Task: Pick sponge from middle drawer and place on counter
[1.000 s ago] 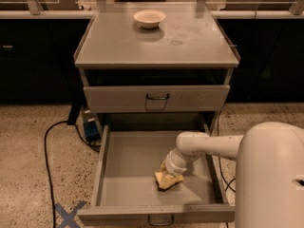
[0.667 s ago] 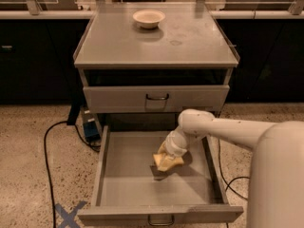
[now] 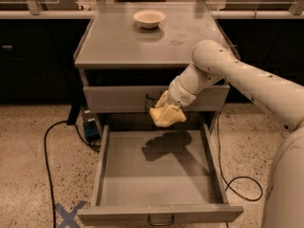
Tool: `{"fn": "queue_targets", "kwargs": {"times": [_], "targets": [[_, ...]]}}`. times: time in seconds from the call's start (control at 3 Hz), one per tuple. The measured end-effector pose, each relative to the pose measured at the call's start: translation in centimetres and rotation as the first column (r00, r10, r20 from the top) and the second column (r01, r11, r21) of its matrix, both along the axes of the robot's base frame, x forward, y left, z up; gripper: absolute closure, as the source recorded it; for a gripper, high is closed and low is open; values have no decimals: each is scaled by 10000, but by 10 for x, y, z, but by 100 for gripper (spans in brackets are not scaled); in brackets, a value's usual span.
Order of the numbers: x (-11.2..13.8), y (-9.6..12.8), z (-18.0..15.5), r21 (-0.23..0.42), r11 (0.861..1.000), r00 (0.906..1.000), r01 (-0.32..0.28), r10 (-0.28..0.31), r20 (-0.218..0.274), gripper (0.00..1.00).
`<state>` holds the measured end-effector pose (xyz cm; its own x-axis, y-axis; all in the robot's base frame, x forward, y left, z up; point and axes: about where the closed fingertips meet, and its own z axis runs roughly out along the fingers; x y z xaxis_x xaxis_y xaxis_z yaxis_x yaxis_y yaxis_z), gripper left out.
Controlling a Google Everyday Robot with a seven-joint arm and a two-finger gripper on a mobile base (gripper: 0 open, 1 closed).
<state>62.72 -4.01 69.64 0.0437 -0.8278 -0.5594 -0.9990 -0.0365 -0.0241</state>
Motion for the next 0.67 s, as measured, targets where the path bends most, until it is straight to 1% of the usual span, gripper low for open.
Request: {"fn": "queue_targets", "kwargs": {"times": [0.33,0.67], "targets": [[2,3,6,-22,9999,9999,-99,99,73,100],[11,4,48,278,9991,9995,-322,323,-33,100]]}}
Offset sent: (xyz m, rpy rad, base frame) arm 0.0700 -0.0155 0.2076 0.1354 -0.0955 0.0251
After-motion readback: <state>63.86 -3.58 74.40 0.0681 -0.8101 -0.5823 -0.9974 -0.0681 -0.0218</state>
